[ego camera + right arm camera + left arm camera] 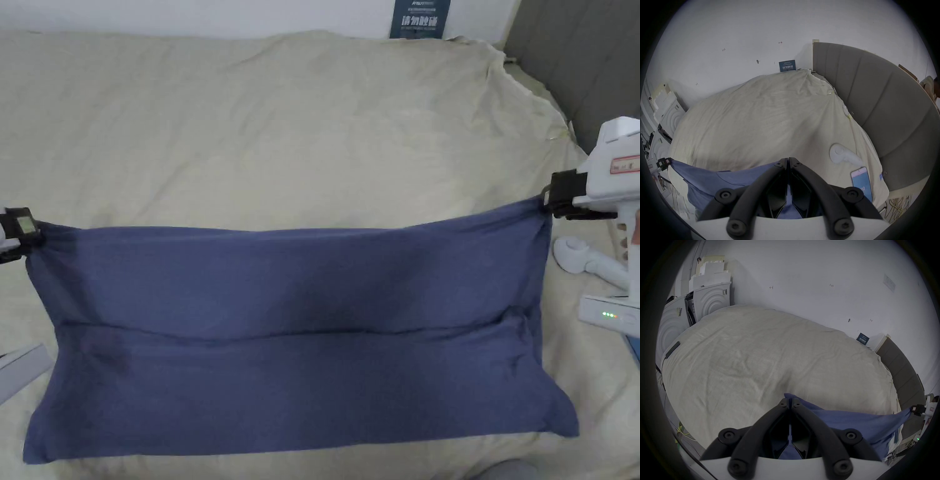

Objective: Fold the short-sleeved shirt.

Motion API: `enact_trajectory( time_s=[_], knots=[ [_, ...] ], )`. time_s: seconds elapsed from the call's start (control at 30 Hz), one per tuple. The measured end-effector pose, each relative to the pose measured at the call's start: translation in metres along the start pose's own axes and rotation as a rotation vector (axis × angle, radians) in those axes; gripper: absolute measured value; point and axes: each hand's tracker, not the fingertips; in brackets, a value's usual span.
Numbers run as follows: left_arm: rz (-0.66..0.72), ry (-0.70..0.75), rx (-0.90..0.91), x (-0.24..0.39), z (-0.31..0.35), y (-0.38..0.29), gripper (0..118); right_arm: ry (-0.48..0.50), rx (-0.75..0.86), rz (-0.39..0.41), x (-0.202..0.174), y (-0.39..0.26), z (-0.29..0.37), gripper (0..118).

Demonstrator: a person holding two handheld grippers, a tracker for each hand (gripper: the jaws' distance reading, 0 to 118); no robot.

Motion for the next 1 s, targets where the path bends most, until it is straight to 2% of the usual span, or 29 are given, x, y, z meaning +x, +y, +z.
enact_trajectory(
  time_s=[0.2,0.43,0.67,0.77,0.8,0.83,0.87,0.9,0.93,0.97,1.0],
  knots=[
    [-0.008,-0.01,-0.029,-0.02,0.018,-0.046,0,-0.003,-0.019,-0.068,0.02,-0.071,0.021,1],
    [0.017,0.027,-0.154,-0.048,0.012,-0.114,0,-0.031,-0.135,-0.185,0.04,-0.149,0.008,1],
    [0.02,0.097,-0.269,-0.063,0.001,-0.167,0,-0.086,-0.239,-0.16,0.041,-0.197,-0.014,1],
    [0.025,0.109,-0.265,-0.059,0.0,-0.174,0,-0.096,-0.251,-0.162,0.038,-0.204,-0.017,1],
    [0.024,0.117,-0.259,-0.057,0.0,-0.171,9,-0.097,-0.253,-0.165,0.036,-0.204,-0.017,2],
    [0.024,0.116,-0.258,-0.056,0.0,-0.169,25,-0.098,-0.25,-0.161,0.034,-0.203,-0.015,6],
    [0.016,0.119,-0.255,-0.055,0.002,-0.166,48,-0.098,-0.242,-0.151,0.032,-0.202,-0.014,23],
    [-0.002,0.136,-0.248,-0.055,0.005,-0.162,78,-0.099,-0.237,-0.146,0.032,-0.199,-0.01,49],
    [-0.024,0.178,-0.227,-0.056,0.008,-0.158,108,-0.114,-0.23,-0.139,0.032,-0.195,-0.004,86],
    [-0.039,0.2,-0.207,-0.057,0.012,-0.152,116,-0.117,-0.221,-0.132,0.035,-0.19,0.001,97],
    [-0.051,0.216,-0.153,-0.058,0.019,-0.143,118,-0.116,-0.206,-0.125,0.036,-0.184,0.009,100]
  ],
)
